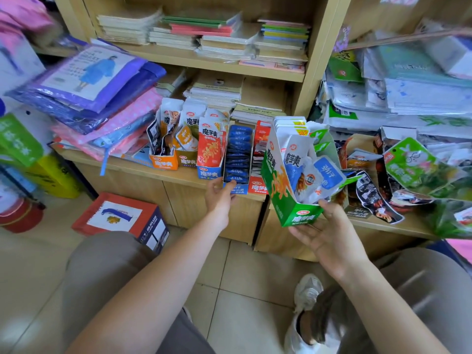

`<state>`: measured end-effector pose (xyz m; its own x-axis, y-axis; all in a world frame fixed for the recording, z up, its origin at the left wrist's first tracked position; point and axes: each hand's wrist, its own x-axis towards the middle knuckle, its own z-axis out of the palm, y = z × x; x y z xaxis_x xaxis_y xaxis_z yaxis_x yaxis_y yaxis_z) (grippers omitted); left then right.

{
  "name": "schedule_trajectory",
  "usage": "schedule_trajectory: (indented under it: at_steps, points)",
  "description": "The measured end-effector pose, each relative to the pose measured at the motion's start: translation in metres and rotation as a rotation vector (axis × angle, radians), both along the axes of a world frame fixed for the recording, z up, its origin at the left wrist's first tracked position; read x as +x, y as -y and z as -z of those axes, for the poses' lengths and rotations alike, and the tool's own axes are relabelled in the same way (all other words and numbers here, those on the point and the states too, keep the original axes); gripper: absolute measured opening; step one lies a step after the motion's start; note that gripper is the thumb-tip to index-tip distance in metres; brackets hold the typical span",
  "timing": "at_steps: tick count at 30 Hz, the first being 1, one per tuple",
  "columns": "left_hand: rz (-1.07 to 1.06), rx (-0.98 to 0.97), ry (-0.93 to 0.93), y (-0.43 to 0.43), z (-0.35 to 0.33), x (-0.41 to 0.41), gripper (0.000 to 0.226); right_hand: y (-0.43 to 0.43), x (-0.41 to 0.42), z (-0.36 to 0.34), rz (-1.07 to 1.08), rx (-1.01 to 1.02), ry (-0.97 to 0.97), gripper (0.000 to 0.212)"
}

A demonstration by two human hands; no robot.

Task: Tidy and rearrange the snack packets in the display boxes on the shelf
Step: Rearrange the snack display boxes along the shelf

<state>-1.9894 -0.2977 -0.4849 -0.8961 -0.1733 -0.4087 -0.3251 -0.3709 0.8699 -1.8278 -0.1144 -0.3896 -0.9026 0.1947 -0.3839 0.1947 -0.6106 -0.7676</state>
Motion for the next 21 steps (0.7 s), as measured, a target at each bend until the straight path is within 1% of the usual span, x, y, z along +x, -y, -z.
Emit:
schedule_trajectory:
  at_steps: [3, 6, 9, 11, 13, 15, 21]
  points:
    - [-0.003, 0.098, 0.034, 0.009, -0.002, 0.005, 0.034, 0.002, -0.004, 0.001, 0.006, -0.020, 0.002, 0.053]
    - [0.047, 0.132, 0.103, 0.020, -0.002, 0.015, 0.031, 0.003, -0.007, 0.002, -0.010, -0.033, -0.002, 0.050]
    - [0.119, 0.215, 0.185, 0.032, -0.007, 0.020, 0.046, 0.005, -0.009, 0.004, -0.012, -0.047, -0.001, 0.046]
    - [0.182, 0.226, 0.163, 0.039, -0.011, 0.016, 0.046, 0.006, -0.010, 0.005, -0.015, -0.046, -0.004, 0.046]
    - [0.242, 0.234, 0.097, 0.041, -0.014, 0.014, 0.040, 0.006, -0.010, 0.005, -0.018, -0.031, -0.010, 0.047]
    - [0.284, 0.226, 0.048, 0.040, -0.015, 0.015, 0.041, 0.006, -0.011, 0.004, -0.019, -0.028, -0.020, 0.046]
    - [0.311, 0.260, -0.010, 0.057, -0.029, 0.038, 0.040, 0.013, -0.018, -0.006, -0.002, -0.068, -0.040, 0.035]
